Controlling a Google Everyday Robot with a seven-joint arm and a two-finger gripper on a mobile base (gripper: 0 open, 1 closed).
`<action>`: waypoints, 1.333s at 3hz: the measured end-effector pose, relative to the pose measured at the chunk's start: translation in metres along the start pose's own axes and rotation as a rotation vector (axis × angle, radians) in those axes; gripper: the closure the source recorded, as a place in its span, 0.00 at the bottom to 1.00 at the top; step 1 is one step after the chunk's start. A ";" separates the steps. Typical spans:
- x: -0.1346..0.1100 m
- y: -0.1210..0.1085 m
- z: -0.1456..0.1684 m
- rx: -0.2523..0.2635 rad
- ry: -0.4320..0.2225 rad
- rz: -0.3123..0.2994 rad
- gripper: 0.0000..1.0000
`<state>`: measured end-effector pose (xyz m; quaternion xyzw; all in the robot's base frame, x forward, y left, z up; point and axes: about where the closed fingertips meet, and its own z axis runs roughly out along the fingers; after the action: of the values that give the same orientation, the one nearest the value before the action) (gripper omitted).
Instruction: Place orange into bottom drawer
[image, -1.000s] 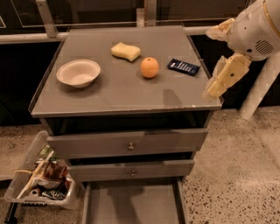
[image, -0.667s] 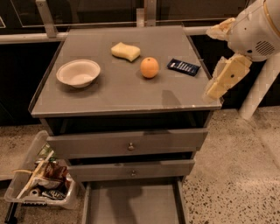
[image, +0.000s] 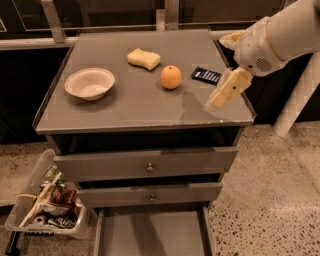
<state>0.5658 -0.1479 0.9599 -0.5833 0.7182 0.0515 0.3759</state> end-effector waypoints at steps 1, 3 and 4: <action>0.008 -0.021 0.029 0.030 -0.023 0.029 0.00; 0.021 -0.040 0.056 0.040 -0.011 0.073 0.00; 0.023 -0.044 0.068 0.043 -0.029 0.097 0.00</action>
Offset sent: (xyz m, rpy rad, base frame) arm 0.0960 -0.0082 -0.0585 0.0543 0.0195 -0.1325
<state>0.6366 -0.1456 0.9137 -0.5387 0.7411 0.0629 0.3958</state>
